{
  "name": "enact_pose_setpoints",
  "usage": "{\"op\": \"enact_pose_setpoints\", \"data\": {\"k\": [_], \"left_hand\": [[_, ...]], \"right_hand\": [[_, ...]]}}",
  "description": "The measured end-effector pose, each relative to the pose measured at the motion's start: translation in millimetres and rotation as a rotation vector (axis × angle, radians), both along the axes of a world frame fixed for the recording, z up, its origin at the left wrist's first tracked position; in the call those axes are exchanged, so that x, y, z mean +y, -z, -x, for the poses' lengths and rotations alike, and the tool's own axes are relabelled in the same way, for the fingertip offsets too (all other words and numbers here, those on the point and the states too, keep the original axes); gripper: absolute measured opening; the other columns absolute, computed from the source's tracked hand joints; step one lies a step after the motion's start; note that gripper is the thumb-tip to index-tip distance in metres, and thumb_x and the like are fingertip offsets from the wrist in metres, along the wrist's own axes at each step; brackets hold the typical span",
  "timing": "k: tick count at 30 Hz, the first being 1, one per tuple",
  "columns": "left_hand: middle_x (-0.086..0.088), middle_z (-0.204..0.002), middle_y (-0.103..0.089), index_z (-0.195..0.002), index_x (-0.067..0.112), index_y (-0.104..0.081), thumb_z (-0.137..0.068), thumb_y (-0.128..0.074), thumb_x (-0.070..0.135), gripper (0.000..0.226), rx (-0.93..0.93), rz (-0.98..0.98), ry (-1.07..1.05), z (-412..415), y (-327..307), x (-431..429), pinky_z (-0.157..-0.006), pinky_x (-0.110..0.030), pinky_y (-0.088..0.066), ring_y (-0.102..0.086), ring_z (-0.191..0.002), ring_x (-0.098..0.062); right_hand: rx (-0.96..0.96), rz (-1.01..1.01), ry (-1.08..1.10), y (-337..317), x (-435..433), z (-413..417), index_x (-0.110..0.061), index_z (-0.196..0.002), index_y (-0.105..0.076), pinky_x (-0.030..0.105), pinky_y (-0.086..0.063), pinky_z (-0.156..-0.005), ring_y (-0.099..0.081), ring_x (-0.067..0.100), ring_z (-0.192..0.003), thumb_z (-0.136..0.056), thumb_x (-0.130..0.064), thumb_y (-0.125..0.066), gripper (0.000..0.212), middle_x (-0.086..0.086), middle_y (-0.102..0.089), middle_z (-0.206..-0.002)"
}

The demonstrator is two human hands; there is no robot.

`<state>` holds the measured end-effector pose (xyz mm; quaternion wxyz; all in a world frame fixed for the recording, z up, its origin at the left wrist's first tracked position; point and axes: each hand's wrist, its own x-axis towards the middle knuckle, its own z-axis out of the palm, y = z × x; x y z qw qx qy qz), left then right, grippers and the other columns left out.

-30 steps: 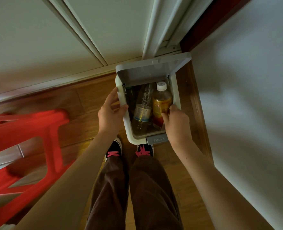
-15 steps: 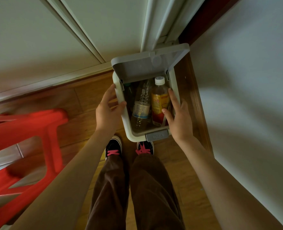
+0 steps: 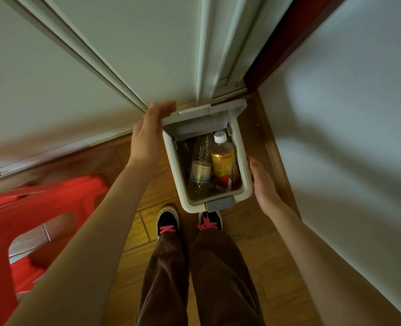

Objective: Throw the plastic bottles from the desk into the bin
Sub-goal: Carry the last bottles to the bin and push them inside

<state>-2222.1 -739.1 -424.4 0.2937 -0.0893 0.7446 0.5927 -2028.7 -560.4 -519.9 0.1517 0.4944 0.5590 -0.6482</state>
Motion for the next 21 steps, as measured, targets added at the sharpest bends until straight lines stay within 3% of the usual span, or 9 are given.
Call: {"op": "enact_pose_setpoints", "data": {"k": [2,4,7,9,11,13,15,18,21], "left_hand": [[-0.004,-0.115,-0.064,-0.113,0.016,-0.071,-0.098,-0.035,0.042,0.046,-0.038,0.001,0.049,1,-4,7,-0.087,-0.024,-0.043,-0.056,-0.111,-0.017],[-0.002,-0.108,-0.060,-0.108,0.015,-0.071,-0.094,-0.042,0.038,0.040,-0.047,0.006,0.104,-5,-3,3,-0.075,-0.016,-0.041,-0.054,-0.101,-0.004],[0.008,-0.105,-0.063,-0.109,0.019,-0.069,-0.094,-0.046,0.027,0.029,0.048,0.004,0.344,-25,8,-12,-0.070,-0.002,-0.040,-0.053,-0.087,0.012],[0.021,-0.114,-0.057,-0.119,0.023,-0.065,-0.094,-0.054,0.023,0.027,0.175,0.120,0.504,-43,22,-24,-0.077,-0.001,-0.038,-0.050,-0.096,0.017],[0.017,-0.127,-0.055,-0.126,0.022,-0.061,-0.089,-0.062,0.026,0.037,0.394,0.233,0.662,-60,41,-33,-0.095,-0.011,-0.040,-0.048,-0.115,0.009],[0.006,-0.138,-0.052,-0.131,0.017,-0.058,-0.087,-0.065,0.031,0.047,0.514,0.282,0.746,-75,57,-37,-0.106,-0.027,-0.041,-0.046,-0.129,-0.008],[0.000,-0.143,-0.049,-0.135,0.013,-0.055,-0.087,-0.062,0.036,0.053,0.575,0.313,0.764,-86,69,-38,-0.110,-0.032,-0.038,-0.044,-0.134,-0.016],[-0.005,-0.144,-0.048,-0.136,0.009,-0.053,-0.087,-0.063,0.033,0.055,0.645,0.342,0.768,-96,82,-38,-0.110,-0.034,-0.039,-0.043,-0.135,-0.021],[-0.007,-0.145,-0.047,-0.138,0.008,-0.051,-0.086,-0.067,0.026,0.057,0.680,0.387,0.814,-102,94,-40,-0.107,-0.043,-0.043,-0.042,-0.136,-0.023]], "right_hand": [[-0.003,0.032,-0.015,-5,2,3,-0.031,-0.118,-0.057,0.027,-0.054,-0.080,-0.065,0.014,-0.098,-0.104,-0.042,-0.028,0.034,0.002,-0.065,-0.113],[0.004,0.070,-0.016,-9,4,3,-0.032,-0.125,-0.052,0.022,-0.049,-0.073,-0.062,0.009,-0.099,-0.105,-0.043,-0.024,0.036,-0.009,-0.062,-0.108],[0.018,0.084,-0.030,-10,7,3,-0.022,-0.147,-0.036,0.023,-0.045,-0.083,-0.051,0.019,-0.122,-0.104,-0.045,-0.018,0.052,-0.005,-0.054,-0.124],[-0.004,0.094,-0.004,-13,8,4,-0.019,-0.151,-0.030,0.029,-0.037,-0.097,-0.043,0.021,-0.132,-0.104,-0.046,-0.014,0.057,0.000,-0.048,-0.136],[-0.007,0.094,-0.007,-11,9,3,-0.020,-0.152,-0.029,0.034,-0.030,-0.104,-0.038,0.021,-0.138,-0.103,-0.049,-0.013,0.059,0.001,-0.043,-0.147],[0.003,0.085,-0.020,-10,9,2,-0.022,-0.150,-0.032,0.032,-0.034,-0.102,-0.046,0.012,-0.126,-0.103,-0.048,-0.014,0.056,-0.009,-0.048,-0.135],[0.021,0.071,-0.045,-10,7,2,-0.028,-0.140,-0.042,0.027,-0.042,-0.096,-0.054,0.004,-0.112,-0.102,-0.052,-0.020,0.050,-0.015,-0.053,-0.124],[0.058,0.031,-0.136,-10,4,1,-0.025,-0.145,-0.041,0.043,-0.042,-0.110,-0.052,0.016,-0.129,-0.088,-0.067,-0.044,0.071,-0.002,-0.053,-0.142],[0.090,-0.032,-0.209,-10,-1,-2,-0.024,-0.152,-0.031,0.043,-0.041,-0.112,-0.049,0.018,-0.134,-0.085,-0.053,-0.063,0.079,0.000,-0.050,-0.146]]}}
